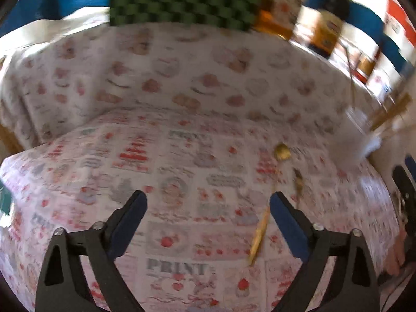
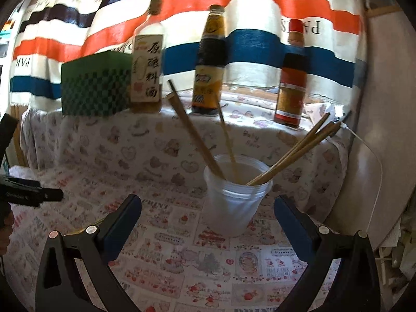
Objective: Organize utensils
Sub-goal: 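Move both open tools back over the gold spoon and gold fork, then lower the left tool and close it on the gold spoon handle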
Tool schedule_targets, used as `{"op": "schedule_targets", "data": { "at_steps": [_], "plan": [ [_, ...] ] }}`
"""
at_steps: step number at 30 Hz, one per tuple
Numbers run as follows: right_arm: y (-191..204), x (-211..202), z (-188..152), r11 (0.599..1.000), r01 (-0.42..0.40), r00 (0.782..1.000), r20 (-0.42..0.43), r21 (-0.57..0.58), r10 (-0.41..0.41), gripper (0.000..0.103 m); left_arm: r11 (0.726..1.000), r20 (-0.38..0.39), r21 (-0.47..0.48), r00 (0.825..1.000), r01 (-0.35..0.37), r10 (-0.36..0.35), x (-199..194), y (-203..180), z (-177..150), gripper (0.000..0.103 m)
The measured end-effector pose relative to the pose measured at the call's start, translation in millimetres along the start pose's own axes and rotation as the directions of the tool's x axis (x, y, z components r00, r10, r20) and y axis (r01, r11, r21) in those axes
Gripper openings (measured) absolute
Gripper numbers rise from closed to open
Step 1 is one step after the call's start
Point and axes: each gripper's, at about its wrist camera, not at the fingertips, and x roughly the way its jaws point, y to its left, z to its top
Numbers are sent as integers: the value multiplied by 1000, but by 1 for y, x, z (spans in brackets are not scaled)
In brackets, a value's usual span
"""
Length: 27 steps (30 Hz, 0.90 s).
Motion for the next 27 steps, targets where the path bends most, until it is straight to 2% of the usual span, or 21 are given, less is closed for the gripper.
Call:
{"op": "schedule_targets", "data": {
  "at_steps": [1,3,6,9,15,21,27],
  "plan": [
    [2,0,-1,1000,-5,1000,-5,-6,5,103,1000,-12,2,1000,18,-18,2,-1,0,86],
    [4,1,-2,1000,-10,1000,-11,-10,10,103,999,-35,11,999,40,-40,5,-5,-1,68],
    [6,3,-4,1000,-20,999,-33,0,20,103,997,-77,41,995,69,-66,9,-13,-5,47],
    [8,8,-6,999,-43,997,-60,5,43,103,995,-102,85,993,60,-52,11,-23,-8,44],
    [12,12,-9,999,-30,996,-79,-13,29,103,987,-135,158,991,42,-20,14,-38,-15,36],
    [15,18,-12,999,-19,995,-96,-28,17,103,985,-129,170,992,14,8,17,-41,-18,36],
    [14,25,-15,999,-47,990,-131,-14,45,103,988,-140,152,990,2,19,25,-35,-18,33]
  ]
}}
